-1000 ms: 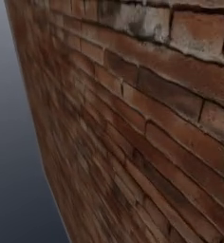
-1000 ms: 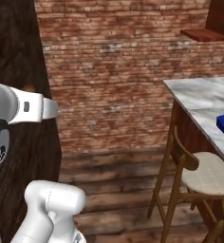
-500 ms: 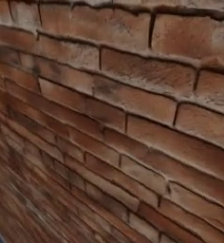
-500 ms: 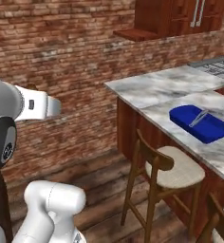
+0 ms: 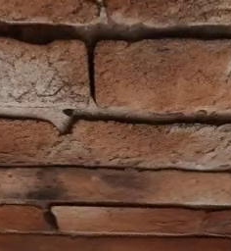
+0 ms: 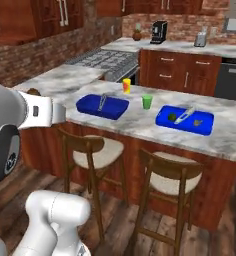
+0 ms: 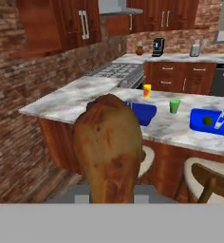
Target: Gather the lime and garlic from the fridge and place them on a tray on the dining counter. Then gather the chicken drumsticks from the fridge and place them on the other tray.
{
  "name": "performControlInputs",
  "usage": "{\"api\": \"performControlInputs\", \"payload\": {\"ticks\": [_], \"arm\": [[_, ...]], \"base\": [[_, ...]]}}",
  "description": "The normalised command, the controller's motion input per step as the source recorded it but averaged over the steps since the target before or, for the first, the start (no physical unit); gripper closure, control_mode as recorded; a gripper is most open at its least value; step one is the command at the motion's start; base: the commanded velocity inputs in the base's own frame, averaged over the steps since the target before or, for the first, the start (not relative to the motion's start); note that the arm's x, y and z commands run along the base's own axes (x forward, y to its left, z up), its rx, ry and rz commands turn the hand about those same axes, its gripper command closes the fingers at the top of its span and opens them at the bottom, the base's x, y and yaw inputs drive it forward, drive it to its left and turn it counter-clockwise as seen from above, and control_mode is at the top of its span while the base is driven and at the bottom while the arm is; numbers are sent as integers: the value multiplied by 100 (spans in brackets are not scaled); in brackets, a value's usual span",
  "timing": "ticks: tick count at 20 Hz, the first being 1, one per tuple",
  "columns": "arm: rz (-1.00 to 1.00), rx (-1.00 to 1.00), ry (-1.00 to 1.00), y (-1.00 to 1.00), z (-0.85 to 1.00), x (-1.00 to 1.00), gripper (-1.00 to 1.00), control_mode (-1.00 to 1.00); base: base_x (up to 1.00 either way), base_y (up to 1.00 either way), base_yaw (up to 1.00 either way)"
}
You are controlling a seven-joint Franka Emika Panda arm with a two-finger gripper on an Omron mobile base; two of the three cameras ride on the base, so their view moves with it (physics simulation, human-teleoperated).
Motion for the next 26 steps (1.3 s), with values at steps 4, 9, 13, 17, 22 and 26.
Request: {"api": "performControlInputs", "payload": {"ticks": [4, 9, 13, 17, 22, 26], "arm": [[0, 0, 0, 0, 0, 0, 100, 100], [0, 0, 0, 0, 0, 0, 100, 100], [0, 0, 0, 0, 0, 0, 100, 100], [0, 0, 0, 0, 0, 0, 100, 100], [0, 0, 0, 0, 0, 0, 100, 100], [0, 0, 0, 0, 0, 0, 100, 100]], "base": [[31, 48, -82], [93, 77, -44], [-28, 93, -12], [-86, 67, -26], [-4, 70, -27], [0, 92, -19]]}}
